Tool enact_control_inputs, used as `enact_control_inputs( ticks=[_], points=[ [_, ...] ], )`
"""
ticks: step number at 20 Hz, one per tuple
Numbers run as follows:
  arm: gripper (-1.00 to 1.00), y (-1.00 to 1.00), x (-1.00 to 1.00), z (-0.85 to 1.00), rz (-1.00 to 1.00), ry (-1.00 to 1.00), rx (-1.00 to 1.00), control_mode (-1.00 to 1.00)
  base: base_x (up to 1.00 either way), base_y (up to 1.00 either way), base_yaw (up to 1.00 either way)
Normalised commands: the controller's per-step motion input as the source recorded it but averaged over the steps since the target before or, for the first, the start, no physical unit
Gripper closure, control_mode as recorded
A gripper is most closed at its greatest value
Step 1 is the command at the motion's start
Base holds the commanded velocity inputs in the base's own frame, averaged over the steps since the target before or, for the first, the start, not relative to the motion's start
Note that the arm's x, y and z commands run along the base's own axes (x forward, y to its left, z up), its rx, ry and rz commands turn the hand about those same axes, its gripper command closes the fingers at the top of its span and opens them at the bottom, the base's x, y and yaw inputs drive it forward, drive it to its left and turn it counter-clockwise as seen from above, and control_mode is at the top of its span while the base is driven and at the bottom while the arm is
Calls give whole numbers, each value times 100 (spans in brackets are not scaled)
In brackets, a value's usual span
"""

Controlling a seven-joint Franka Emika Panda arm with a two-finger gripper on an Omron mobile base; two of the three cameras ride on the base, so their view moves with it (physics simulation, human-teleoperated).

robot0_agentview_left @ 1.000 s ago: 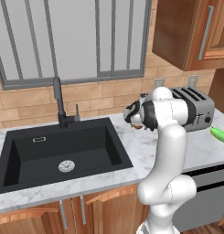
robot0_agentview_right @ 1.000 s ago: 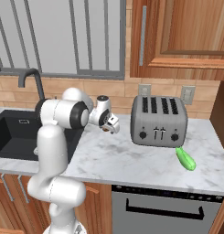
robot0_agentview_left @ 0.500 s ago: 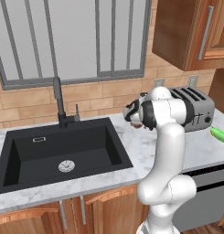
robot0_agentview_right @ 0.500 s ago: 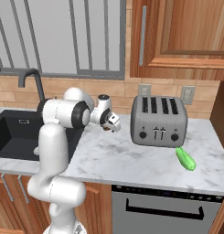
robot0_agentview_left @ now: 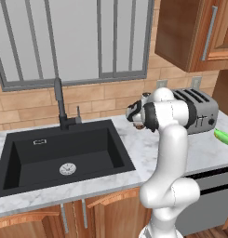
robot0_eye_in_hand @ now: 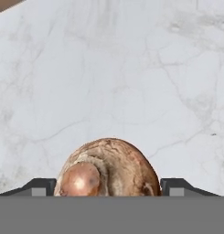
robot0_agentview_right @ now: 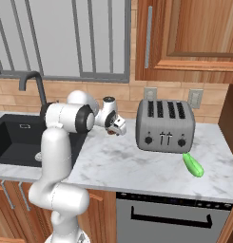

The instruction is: Place the beer on the top shelf of the fridge to keep it out of children's reach, and place the corn and mushroom on lower shelves for easy access.

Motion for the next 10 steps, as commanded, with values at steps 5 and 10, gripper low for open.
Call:
enact_control_inputs(
  ticks=[5,10],
  points=[
    [100,4,-8,-15,0,0,0,-100,0,0,0],
    [100,8,-19,-15,0,0,0,-100,0,0,0]
  ],
)
